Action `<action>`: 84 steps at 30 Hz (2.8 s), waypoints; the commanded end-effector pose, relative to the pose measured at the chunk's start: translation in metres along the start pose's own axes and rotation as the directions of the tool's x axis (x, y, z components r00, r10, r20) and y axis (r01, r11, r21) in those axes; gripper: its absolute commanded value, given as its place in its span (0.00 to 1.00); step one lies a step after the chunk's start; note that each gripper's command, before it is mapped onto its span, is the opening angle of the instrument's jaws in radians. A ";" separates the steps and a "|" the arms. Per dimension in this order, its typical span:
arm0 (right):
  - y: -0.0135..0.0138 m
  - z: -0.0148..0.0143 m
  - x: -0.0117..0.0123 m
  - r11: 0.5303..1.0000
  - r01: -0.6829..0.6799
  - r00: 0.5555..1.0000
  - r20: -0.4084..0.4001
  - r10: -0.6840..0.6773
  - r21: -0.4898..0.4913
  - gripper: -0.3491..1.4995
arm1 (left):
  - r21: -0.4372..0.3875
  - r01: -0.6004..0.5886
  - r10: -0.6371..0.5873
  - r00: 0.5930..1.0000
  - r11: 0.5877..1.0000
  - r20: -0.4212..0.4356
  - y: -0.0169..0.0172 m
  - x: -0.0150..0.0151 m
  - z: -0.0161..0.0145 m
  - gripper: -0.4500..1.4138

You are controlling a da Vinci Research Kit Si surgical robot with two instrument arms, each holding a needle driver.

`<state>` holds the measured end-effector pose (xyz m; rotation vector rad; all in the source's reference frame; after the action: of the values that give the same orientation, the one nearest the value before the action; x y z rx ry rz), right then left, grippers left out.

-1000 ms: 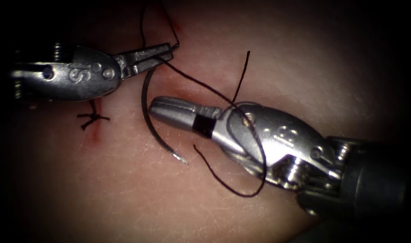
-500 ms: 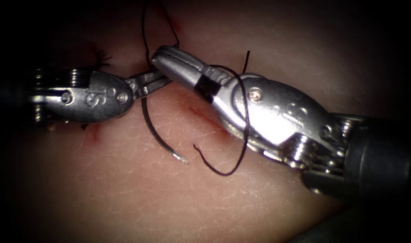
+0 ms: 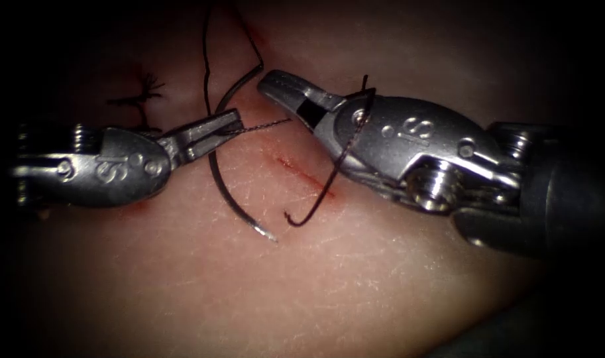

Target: Wound Closure

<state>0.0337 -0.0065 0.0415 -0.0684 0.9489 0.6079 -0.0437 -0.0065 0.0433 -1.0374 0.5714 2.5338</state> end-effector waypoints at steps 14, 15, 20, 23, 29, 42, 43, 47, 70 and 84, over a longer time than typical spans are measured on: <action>-0.0017 0.0021 -0.0017 0.974 0.037 0.998 0.047 -0.049 0.222 0.57 | 0.020 -0.083 0.083 0.997 0.996 -0.003 -0.0034 0.0020 0.0003 0.00; -0.0020 0.0023 -0.0018 0.967 0.042 0.998 0.035 -0.053 0.250 0.56 | 0.022 -0.093 0.094 0.996 0.995 -0.006 -0.0034 0.0022 0.0005 0.00; -0.0031 0.0031 -0.0021 0.934 0.066 0.998 -0.028 -0.060 0.351 0.55 | -0.014 -0.132 0.132 0.991 0.991 -0.005 -0.0035 0.0026 0.0017 0.00; -0.0035 0.0037 -0.0020 0.917 0.088 0.995 -0.069 -0.066 0.389 0.55 | -0.032 -0.148 0.148 0.989 0.989 0.002 -0.0034 0.0027 0.0024 0.00; -0.0039 0.0041 -0.0017 0.887 0.145 0.969 -0.242 -0.038 0.439 0.53 | -0.087 -0.184 0.185 0.983 0.979 0.007 -0.0030 0.0025 0.0035 0.00; -0.0042 0.0034 -0.0018 0.860 0.184 0.882 -0.466 0.069 0.476 0.53 | -0.180 -0.242 0.245 0.970 0.954 -0.003 -0.0008 -0.0004 0.0053 0.00; -0.0042 0.0032 -0.0019 0.861 0.183 0.881 -0.467 0.070 0.474 0.53 | -0.189 -0.247 0.250 0.968 0.950 -0.008 -0.0006 -0.0008 0.0053 0.00; -0.0041 0.0024 -0.0020 0.868 0.176 0.870 -0.487 0.084 0.465 0.53 | -0.199 -0.261 0.264 0.965 0.945 -0.012 -0.0001 -0.0016 0.0052 0.00; -0.0002 0.0001 -0.0037 0.984 0.002 0.891 -0.447 0.079 0.177 0.56 | -0.213 -0.234 0.232 0.972 0.948 -0.039 0.0039 -0.0039 0.0019 0.00; 0.0006 0.0017 -0.0069 0.994 -0.109 0.915 -0.389 0.108 0.018 0.45 | -0.199 -0.230 0.231 0.973 0.953 -0.014 0.0060 -0.0041 0.0002 0.00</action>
<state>0.0309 -0.0085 0.0476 -0.1437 1.3432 0.7175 -0.0429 -0.0126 0.0474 -1.0757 0.4648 2.8499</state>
